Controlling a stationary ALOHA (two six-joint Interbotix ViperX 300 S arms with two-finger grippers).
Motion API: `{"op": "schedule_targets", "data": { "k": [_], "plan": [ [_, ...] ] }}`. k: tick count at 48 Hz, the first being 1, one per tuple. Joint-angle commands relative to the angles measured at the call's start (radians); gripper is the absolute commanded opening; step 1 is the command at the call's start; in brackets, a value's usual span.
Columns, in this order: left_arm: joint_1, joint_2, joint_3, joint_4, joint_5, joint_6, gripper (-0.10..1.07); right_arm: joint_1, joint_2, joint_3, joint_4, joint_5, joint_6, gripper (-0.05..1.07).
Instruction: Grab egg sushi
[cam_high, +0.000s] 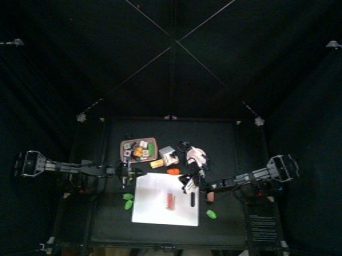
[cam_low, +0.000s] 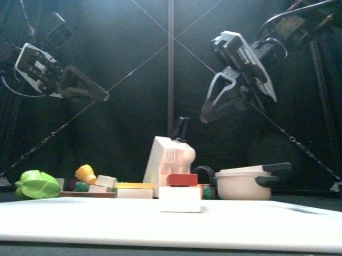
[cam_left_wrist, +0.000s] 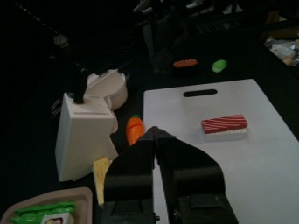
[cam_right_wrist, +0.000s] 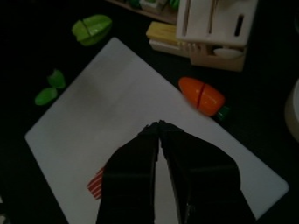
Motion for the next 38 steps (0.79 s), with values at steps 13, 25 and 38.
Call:
{"op": "schedule_targets", "data": {
  "k": [13,25,38],
  "plan": [
    [0.0,-0.052,0.021,0.005,-0.15,0.002,0.38,-0.012,-0.129,0.058,0.005,0.074,0.002,0.52],
    [-0.005,-0.067,0.066,-0.017,-0.272,-0.011,0.38,-0.063,-0.115,0.052,-0.011,0.075,0.002,0.52],
    [0.041,-0.087,0.0,-0.178,-0.236,-0.002,0.38,-0.095,-0.101,0.038,-0.038,0.077,0.006,0.52]
  ]
}}
